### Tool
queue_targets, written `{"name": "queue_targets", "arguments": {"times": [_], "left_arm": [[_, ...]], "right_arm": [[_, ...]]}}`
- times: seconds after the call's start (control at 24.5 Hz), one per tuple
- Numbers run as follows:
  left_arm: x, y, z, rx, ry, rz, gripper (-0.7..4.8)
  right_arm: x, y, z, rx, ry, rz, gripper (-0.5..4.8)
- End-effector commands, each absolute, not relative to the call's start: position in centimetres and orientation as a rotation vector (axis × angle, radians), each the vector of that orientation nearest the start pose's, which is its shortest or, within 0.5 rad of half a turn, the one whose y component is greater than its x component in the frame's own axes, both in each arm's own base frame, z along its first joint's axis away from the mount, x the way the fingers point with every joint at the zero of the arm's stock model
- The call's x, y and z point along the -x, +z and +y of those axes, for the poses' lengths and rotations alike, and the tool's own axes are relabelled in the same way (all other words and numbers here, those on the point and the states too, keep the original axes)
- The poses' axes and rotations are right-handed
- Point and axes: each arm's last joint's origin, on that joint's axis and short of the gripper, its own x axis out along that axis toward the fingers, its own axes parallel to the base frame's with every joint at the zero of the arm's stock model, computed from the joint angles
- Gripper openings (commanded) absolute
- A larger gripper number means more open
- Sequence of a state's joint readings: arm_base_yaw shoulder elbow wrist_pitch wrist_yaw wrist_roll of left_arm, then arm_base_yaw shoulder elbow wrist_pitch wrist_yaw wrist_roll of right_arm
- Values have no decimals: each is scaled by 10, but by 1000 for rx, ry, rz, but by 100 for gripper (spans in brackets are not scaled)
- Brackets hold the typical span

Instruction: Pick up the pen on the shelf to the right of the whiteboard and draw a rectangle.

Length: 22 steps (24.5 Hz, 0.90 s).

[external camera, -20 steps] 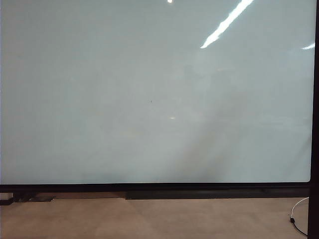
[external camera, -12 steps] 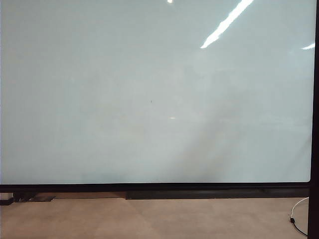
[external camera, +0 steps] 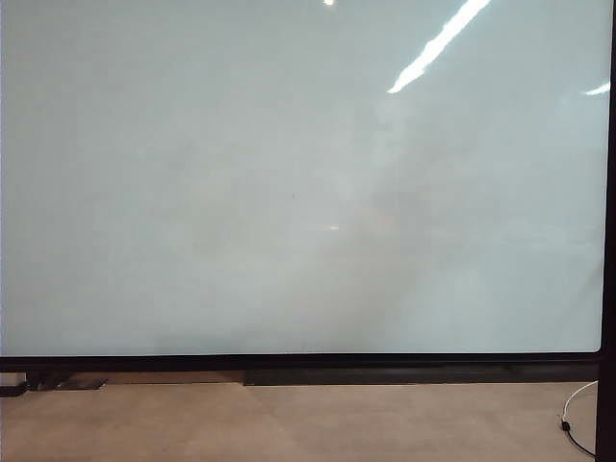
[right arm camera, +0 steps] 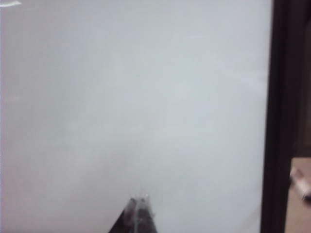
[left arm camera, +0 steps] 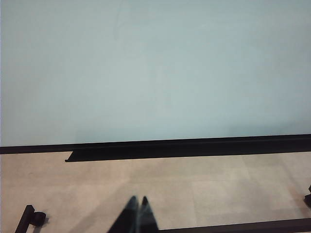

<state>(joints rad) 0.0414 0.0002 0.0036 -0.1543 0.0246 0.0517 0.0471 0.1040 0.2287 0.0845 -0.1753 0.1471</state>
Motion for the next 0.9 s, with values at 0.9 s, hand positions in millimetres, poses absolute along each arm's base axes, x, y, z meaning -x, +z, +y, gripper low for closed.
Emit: {"name": "queue_targets", "arguments": {"times": [0.9], "left_arm": [[-96, 152, 3, -47, 11, 143, -5]], "right_arm": [[-194, 213, -150, -356, 142, -50, 171]]}}
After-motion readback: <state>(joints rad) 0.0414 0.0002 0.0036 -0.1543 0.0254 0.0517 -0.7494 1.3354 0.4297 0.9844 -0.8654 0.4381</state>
